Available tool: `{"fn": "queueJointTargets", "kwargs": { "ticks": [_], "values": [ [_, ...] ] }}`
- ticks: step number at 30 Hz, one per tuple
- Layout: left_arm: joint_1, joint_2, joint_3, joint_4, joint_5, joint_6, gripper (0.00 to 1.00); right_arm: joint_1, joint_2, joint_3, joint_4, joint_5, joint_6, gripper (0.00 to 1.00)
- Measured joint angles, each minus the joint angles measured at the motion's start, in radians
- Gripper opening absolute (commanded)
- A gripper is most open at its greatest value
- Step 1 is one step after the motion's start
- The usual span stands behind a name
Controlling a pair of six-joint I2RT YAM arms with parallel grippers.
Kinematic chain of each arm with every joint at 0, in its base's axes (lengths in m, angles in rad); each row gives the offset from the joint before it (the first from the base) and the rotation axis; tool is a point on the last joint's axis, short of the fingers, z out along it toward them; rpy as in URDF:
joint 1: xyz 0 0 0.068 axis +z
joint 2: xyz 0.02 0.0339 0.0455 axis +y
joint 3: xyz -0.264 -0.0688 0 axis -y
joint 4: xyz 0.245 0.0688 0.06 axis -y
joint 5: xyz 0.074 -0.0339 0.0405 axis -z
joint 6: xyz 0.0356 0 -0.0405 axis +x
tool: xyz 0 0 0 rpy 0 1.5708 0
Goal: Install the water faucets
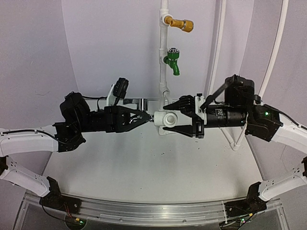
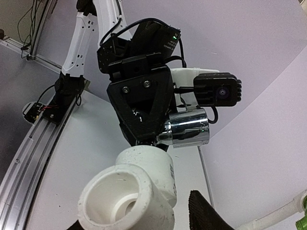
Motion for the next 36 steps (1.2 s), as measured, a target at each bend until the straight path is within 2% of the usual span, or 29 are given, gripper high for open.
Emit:
{"fn": "queueJointTargets", "kwargs": {
  "ticks": [3,5,6,7,9,16,23,28,36],
  "values": [
    [0.000,0.000,0.009,-0.009,0.000,0.020,0.00,0.000,0.002,0.002,-0.001,-0.013,0.019,0.40],
    [0.000,0.000,0.014,-0.023,0.001,0.029,0.00,0.000,0.002,0.002,-0.001,-0.018,0.030,0.49],
    [0.000,0.000,0.016,-0.030,0.003,0.031,0.00,0.000,0.002,0.002,0.000,-0.019,0.033,0.61],
    [0.000,0.000,0.017,-0.034,0.003,0.038,0.00,0.000,0.002,0.004,-0.002,-0.020,0.037,0.67],
    [0.000,0.000,0.017,-0.050,0.002,0.046,0.00,0.000,0.004,0.006,-0.004,-0.023,0.054,0.69],
    [0.000,0.004,0.018,-0.072,-0.002,0.057,0.00,0.006,0.005,0.009,-0.004,-0.027,0.065,0.48],
    [0.002,0.005,0.022,-0.100,-0.011,0.059,0.00,0.008,0.006,0.017,0.000,-0.020,0.059,0.19],
    [0.001,-0.003,0.032,-0.136,-0.013,0.130,0.00,0.008,0.007,0.021,-0.001,-0.020,0.096,0.01],
    [-0.012,-0.033,0.069,-0.262,-0.038,0.353,0.00,0.008,0.025,0.047,-0.020,-0.027,0.253,0.00]
  ]
}}
